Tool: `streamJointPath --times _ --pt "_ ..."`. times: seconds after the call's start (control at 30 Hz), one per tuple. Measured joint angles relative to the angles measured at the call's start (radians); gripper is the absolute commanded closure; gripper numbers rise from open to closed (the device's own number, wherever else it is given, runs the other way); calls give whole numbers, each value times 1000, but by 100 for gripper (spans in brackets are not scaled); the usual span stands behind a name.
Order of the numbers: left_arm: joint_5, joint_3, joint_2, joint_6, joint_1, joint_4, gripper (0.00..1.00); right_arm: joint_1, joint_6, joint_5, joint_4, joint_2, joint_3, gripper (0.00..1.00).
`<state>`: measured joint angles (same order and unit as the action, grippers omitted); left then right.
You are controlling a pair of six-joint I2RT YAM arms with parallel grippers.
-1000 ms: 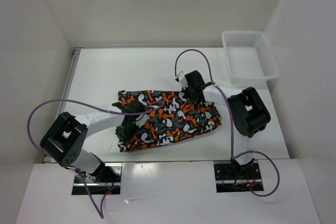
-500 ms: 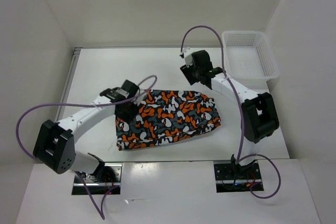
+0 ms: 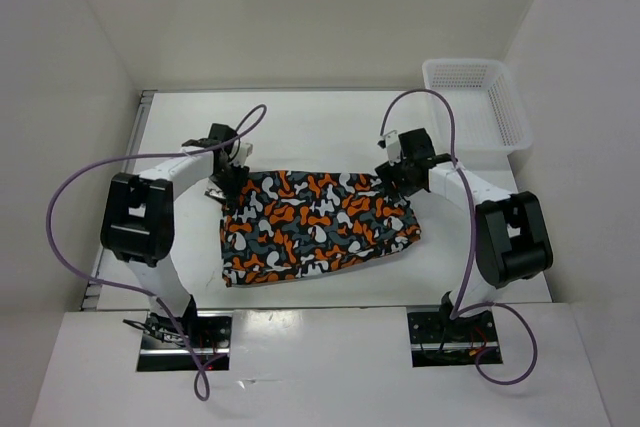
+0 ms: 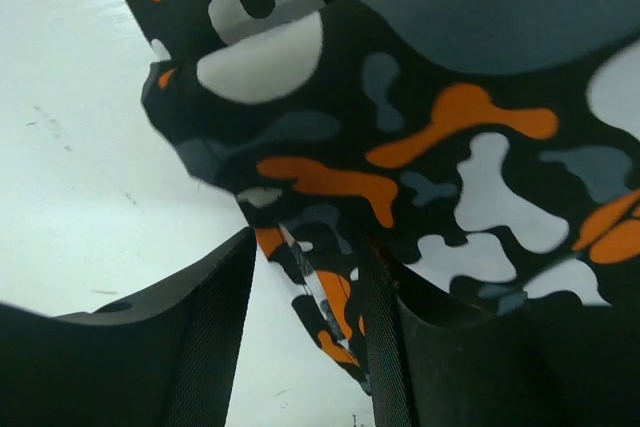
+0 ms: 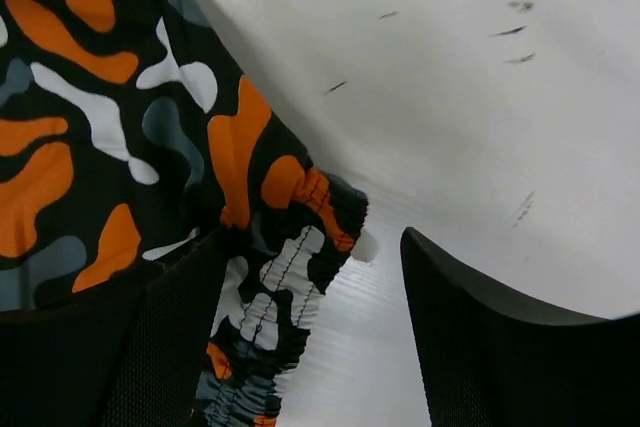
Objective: Fold and stack the shorts
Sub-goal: Fold the shorts
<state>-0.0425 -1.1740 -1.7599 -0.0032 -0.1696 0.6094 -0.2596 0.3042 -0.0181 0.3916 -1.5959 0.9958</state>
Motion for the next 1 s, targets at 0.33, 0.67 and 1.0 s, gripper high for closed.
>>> streamJointPath --times 0.33,0.67,1.0 --pt "22 -84 -136 -1 41 -47 47 2 38 69 -17 -1 -128 51" --pt "4 -352 -322 -1 84 -75 47 0 -30 -39 -154 -169 53 60" --pt "-26 -409 -356 0 147 -113 41 29 -188 -63 -184 -192 211 26"
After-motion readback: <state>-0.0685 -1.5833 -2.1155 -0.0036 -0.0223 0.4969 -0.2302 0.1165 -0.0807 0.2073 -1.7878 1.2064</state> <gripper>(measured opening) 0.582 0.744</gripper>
